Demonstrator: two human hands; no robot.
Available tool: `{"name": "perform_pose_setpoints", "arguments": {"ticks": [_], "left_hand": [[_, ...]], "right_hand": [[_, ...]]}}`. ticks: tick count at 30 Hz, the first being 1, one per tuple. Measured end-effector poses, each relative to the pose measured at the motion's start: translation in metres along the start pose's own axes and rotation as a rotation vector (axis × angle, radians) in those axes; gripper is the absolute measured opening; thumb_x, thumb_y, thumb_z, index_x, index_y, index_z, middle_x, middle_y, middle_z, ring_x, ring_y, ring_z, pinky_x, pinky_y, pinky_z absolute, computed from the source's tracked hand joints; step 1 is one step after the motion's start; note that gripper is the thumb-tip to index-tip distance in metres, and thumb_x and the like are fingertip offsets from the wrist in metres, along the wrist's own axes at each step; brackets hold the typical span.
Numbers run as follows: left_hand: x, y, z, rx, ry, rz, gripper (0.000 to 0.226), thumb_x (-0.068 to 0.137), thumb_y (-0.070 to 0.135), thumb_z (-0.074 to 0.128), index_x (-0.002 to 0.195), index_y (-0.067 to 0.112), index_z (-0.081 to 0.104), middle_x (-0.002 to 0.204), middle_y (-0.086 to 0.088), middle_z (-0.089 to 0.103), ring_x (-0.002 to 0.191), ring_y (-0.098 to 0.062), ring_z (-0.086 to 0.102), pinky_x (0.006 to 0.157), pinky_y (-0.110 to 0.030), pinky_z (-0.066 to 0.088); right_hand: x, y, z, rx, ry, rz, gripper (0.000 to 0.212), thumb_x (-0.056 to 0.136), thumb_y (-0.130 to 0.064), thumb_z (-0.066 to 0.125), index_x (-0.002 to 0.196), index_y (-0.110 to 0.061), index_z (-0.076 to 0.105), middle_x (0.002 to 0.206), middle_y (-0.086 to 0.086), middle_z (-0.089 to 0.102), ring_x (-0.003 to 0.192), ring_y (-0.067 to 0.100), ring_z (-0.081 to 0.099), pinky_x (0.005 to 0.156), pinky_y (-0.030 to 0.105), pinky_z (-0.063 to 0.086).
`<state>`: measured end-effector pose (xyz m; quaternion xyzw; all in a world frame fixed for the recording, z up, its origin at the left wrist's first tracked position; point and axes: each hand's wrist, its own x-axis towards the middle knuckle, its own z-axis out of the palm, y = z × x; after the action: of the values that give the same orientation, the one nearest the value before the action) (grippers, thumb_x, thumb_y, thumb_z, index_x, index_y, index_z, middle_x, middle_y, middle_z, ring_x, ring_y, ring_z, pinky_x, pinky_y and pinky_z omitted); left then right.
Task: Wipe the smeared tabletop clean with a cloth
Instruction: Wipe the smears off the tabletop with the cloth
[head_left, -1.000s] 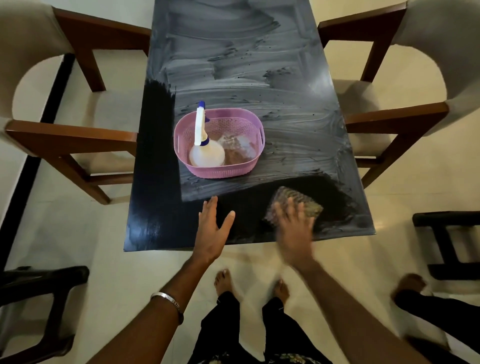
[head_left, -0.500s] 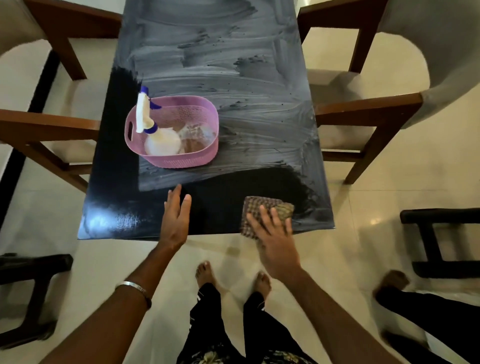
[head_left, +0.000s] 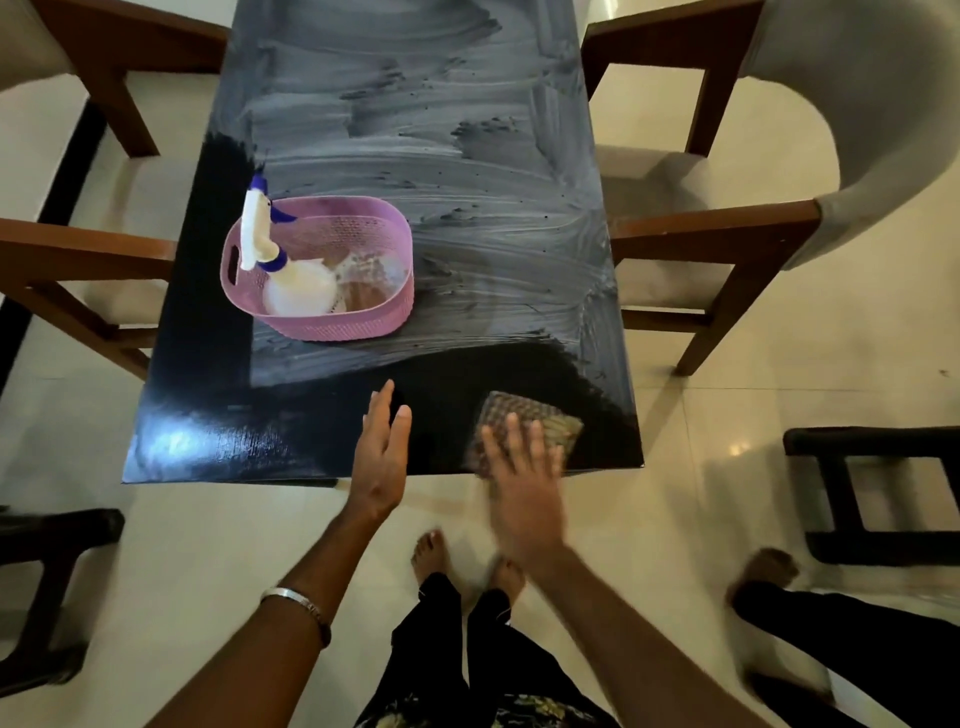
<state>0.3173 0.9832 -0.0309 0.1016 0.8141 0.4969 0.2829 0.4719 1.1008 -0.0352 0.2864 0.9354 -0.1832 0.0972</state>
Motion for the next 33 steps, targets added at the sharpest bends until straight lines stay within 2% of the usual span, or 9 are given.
{"name": "perform_pose_setpoints", "arguments": {"ticks": [4, 7, 11, 15, 19, 23, 27, 30, 33], "left_hand": [[0.003, -0.006, -0.008, -0.035, -0.029, -0.019, 0.071, 0.088, 0.065, 0.030, 0.152, 0.034, 0.026, 0.162, 0.004, 0.018, 0.149, -0.011, 0.010, 0.121, -0.040, 0.012], [0.005, -0.008, -0.009, 0.000, -0.050, -0.014, 0.070, 0.089, 0.063, 0.029, 0.152, 0.035, 0.025, 0.162, 0.004, 0.017, 0.149, -0.011, 0.009, 0.121, -0.040, 0.010], [0.005, 0.000, -0.001, 0.051, -0.074, 0.023, 0.067, 0.091, 0.059, 0.030, 0.153, 0.032, 0.024, 0.162, 0.004, 0.015, 0.149, -0.007, 0.003, 0.115, -0.024, 0.001], [0.005, 0.009, 0.003, 0.033, -0.104, 0.013, 0.068, 0.089, 0.060, 0.031, 0.153, 0.036, 0.022, 0.162, 0.007, 0.012, 0.146, -0.007, -0.001, 0.114, -0.027, 0.002], [0.007, 0.013, -0.002, -0.005, -0.113, -0.011, 0.068, 0.089, 0.061, 0.032, 0.152, 0.037, 0.022, 0.162, 0.008, 0.012, 0.148, -0.011, 0.000, 0.113, -0.029, 0.005], [0.010, 0.009, -0.010, -0.019, -0.118, 0.001, 0.066, 0.091, 0.059, 0.033, 0.152, 0.037, 0.022, 0.162, 0.007, 0.014, 0.149, -0.011, 0.002, 0.115, -0.030, 0.005], [0.013, 0.005, -0.017, -0.050, -0.112, 0.009, 0.067, 0.091, 0.056, 0.033, 0.153, 0.034, 0.021, 0.161, 0.007, 0.020, 0.149, -0.012, 0.014, 0.121, -0.044, 0.016], [0.015, 0.003, -0.023, -0.063, -0.060, 0.013, 0.069, 0.091, 0.054, 0.034, 0.154, 0.032, 0.019, 0.161, 0.009, 0.019, 0.148, -0.011, 0.017, 0.121, -0.047, 0.020], [0.017, 0.005, -0.024, -0.016, -0.028, 0.034, 0.070, 0.092, 0.053, 0.033, 0.154, 0.026, 0.019, 0.162, 0.008, 0.018, 0.149, -0.010, 0.012, 0.122, -0.045, 0.013]], "right_hand": [[0.018, -0.065, 0.017, -0.024, -0.167, -0.262, 0.082, 0.097, -0.030, 0.052, 0.154, -0.044, -0.005, 0.161, -0.009, -0.024, 0.147, 0.023, -0.029, 0.117, 0.052, -0.017], [0.028, -0.052, 0.011, -0.060, -0.176, -0.320, 0.080, 0.098, -0.030, 0.051, 0.154, -0.044, -0.003, 0.163, -0.008, -0.020, 0.149, 0.021, -0.025, 0.118, 0.049, -0.016], [0.032, 0.019, -0.011, -0.024, -0.020, -0.091, 0.075, 0.099, -0.029, 0.043, 0.155, -0.043, -0.004, 0.165, -0.003, -0.016, 0.150, 0.024, -0.019, 0.119, 0.050, -0.010], [0.047, 0.096, -0.042, -0.009, 0.025, 0.198, 0.066, 0.102, -0.030, 0.036, 0.156, -0.040, 0.000, 0.166, 0.002, -0.009, 0.152, 0.028, -0.012, 0.122, 0.056, -0.001], [0.066, 0.077, -0.041, 0.032, 0.064, 0.348, 0.067, 0.101, -0.029, 0.040, 0.158, -0.035, 0.005, 0.167, 0.004, -0.007, 0.152, 0.033, -0.008, 0.120, 0.060, 0.000], [0.073, -0.003, -0.027, -0.009, 0.017, 0.132, 0.084, 0.094, -0.028, 0.052, 0.157, -0.037, -0.003, 0.165, 0.003, -0.013, 0.151, 0.032, -0.013, 0.117, 0.056, -0.010], [0.070, -0.084, -0.001, -0.180, -0.186, -0.211, 0.094, 0.091, -0.031, 0.059, 0.156, -0.035, -0.009, 0.162, 0.002, -0.025, 0.148, 0.030, -0.026, 0.115, 0.055, -0.016], [0.072, -0.072, -0.002, -0.151, -0.212, -0.318, 0.084, 0.095, -0.030, 0.054, 0.154, -0.040, -0.006, 0.164, -0.004, -0.019, 0.149, 0.023, -0.024, 0.116, 0.050, -0.017], [0.080, -0.021, -0.019, -0.109, -0.115, -0.265, 0.073, 0.099, -0.029, 0.044, 0.155, -0.042, -0.001, 0.166, -0.005, -0.012, 0.151, 0.023, -0.016, 0.121, 0.052, -0.008]]}}
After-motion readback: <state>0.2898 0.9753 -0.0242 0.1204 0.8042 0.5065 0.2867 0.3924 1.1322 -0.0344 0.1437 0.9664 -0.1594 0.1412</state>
